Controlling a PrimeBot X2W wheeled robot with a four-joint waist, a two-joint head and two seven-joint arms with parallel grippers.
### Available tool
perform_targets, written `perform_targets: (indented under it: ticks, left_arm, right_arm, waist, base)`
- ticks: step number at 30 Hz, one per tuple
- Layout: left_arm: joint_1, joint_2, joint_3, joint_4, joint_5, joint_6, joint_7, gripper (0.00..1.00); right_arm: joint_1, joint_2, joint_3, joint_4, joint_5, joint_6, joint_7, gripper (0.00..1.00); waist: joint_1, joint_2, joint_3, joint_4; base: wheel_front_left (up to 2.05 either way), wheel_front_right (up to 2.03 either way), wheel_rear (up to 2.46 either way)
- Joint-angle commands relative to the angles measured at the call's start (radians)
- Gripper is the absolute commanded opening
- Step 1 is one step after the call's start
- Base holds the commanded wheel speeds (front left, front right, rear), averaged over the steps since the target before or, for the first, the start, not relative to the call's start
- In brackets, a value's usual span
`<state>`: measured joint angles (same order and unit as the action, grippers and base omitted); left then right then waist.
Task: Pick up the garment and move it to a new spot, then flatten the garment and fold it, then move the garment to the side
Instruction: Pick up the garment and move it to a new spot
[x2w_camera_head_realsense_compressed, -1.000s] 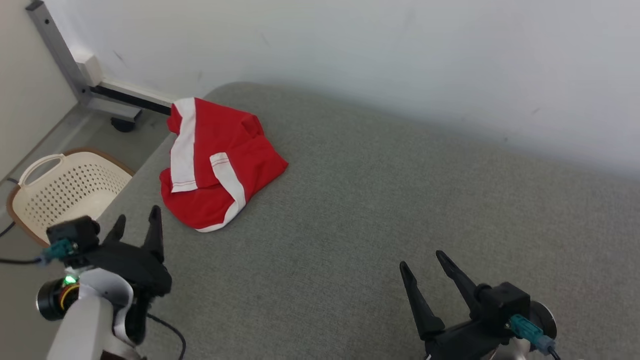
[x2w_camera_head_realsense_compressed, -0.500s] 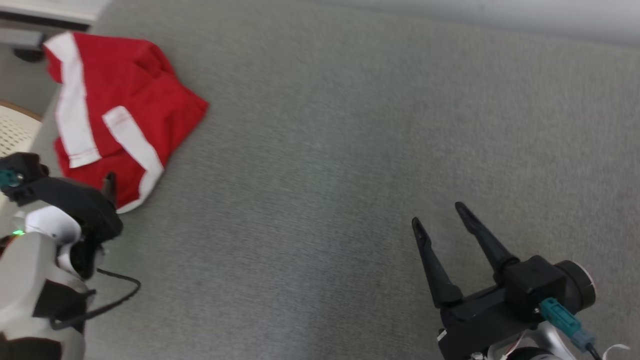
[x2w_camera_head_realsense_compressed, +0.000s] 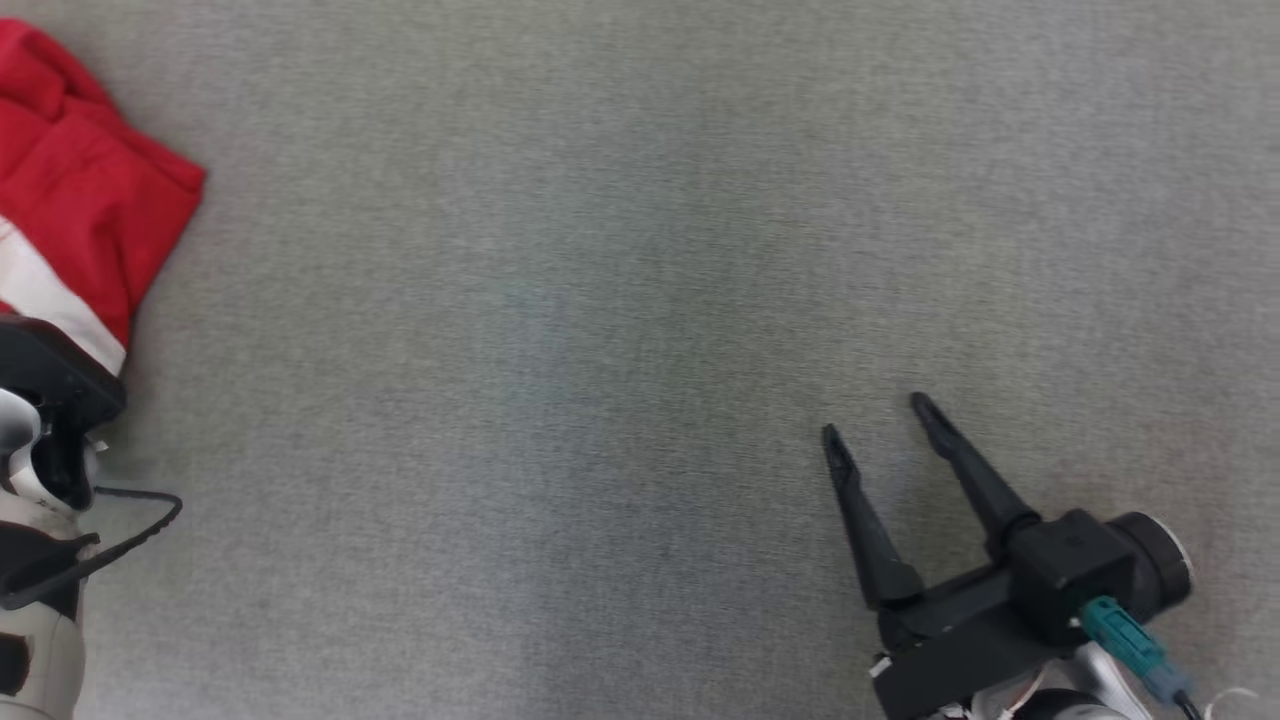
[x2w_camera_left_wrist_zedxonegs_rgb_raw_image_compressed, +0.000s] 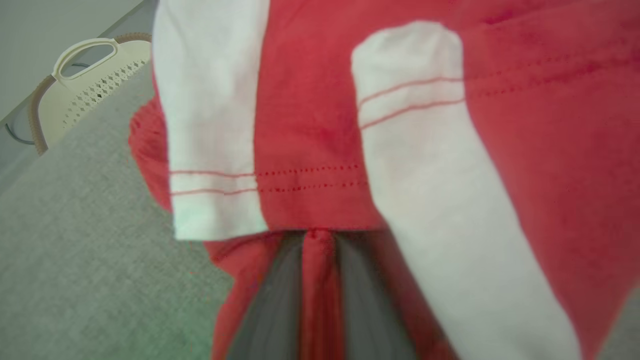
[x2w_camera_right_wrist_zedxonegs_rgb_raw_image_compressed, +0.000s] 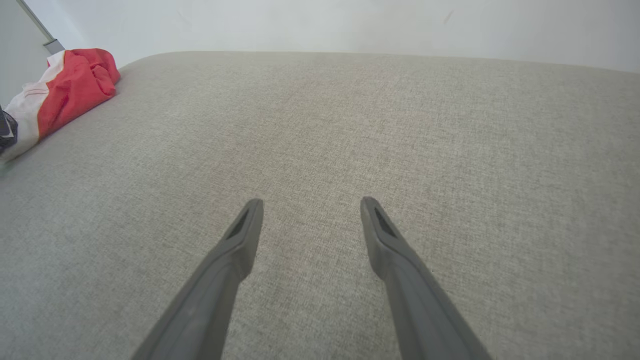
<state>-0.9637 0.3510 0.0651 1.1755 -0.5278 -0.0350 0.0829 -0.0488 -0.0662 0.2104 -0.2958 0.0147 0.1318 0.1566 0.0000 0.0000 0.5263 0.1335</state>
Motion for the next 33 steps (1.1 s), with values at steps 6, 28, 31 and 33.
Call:
perform_targets:
  ticks: [6, 28, 31, 33]
  left_arm:
    - [0.085, 0.011, -0.018, 0.057, 0.018, -0.022, -0.054, 0.0]
    - [0.215, -0.127, -0.215, -0.667, 0.04, -0.084, -0.205, 0.0]
    - [0.264, -0.16, -0.245, -0.833, 0.028, -0.071, -0.149, 0.0]
    - [0.299, -0.18, -0.272, -0.94, 0.024, -0.062, -0.112, 0.0]
  right_arm:
    - [-0.04, 0.009, 0.034, 0.075, 0.046, -0.002, -0.049, 1.0]
    - [-0.014, 0.016, -0.033, 0.346, 0.215, -0.002, -0.245, 1.0]
    - [-0.016, 0.016, -0.029, 0.341, 0.218, -0.002, -0.243, 1.0]
    - [-0.016, 0.016, -0.028, 0.34, 0.217, -0.002, -0.241, 1.0]
  waist:
    - [0.0, 0.0, -0.102, -0.027]
    - [0.0, 0.0, -0.547, -0.222]
    - [0.0, 0.0, -0.542, -0.272]
    - [0.0, 0.0, -0.535, -0.302]
  base:
    - [0.0, 0.0, 0.0]
    - [0.0, 0.0, 0.0]
    - [0.0, 0.0, 0.0]
    - [0.0, 0.0, 0.0]
